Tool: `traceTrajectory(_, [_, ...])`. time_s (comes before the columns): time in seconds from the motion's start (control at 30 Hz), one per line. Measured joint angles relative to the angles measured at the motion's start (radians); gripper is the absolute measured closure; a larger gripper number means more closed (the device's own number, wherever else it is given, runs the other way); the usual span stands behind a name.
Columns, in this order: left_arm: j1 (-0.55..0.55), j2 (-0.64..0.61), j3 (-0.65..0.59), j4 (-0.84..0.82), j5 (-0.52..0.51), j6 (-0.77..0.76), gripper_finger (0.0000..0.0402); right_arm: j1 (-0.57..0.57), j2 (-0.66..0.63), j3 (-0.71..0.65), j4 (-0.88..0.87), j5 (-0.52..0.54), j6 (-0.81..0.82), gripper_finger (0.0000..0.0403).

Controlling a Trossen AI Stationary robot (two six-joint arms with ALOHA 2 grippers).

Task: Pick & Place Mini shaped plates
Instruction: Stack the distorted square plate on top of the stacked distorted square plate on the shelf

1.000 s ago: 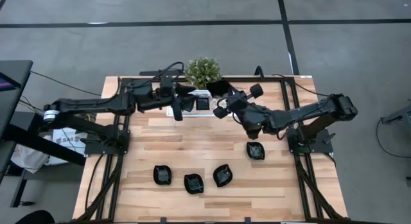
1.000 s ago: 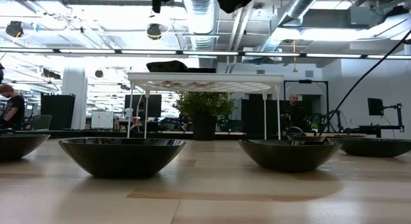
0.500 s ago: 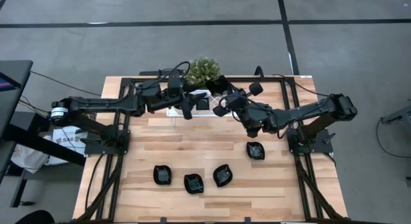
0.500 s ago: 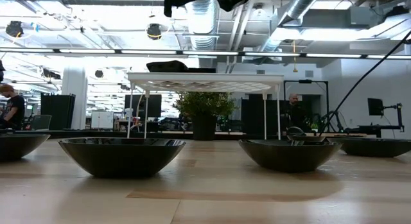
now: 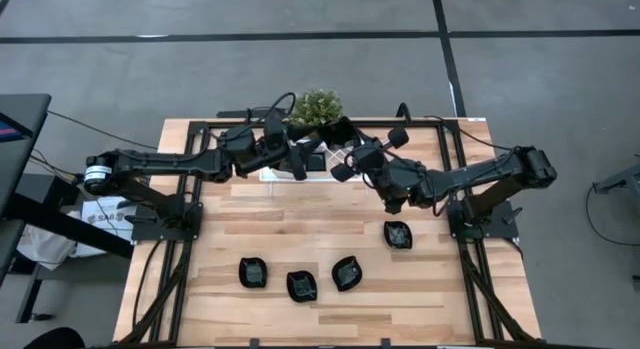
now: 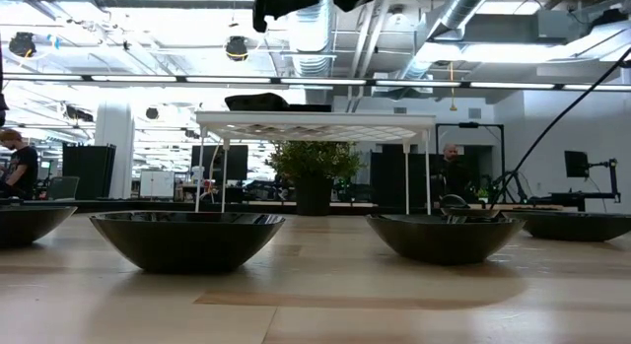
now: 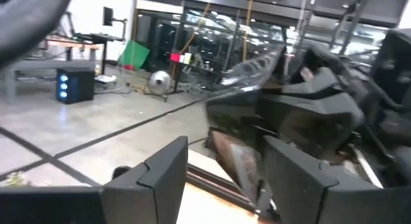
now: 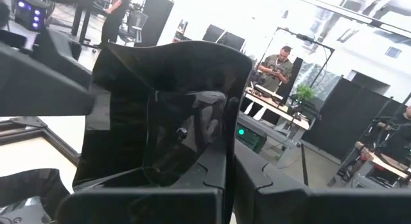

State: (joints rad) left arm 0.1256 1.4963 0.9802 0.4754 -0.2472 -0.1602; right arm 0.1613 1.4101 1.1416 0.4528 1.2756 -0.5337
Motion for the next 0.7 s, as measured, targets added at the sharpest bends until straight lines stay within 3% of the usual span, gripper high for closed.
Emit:
traceTrajectory(0.4, [0.007,0.000,0.000,-0.003,-0.014,-0.033,0.0216,0.000,0.002,0.000,0.034,-0.052,0.001,0.0402])
traceTrajectory(0.7, [0.005,0.000,0.000,0.004,-0.010,-0.095,0.0292,0.005,0.002,0.000,0.035,-0.150,0.019,0.0398])
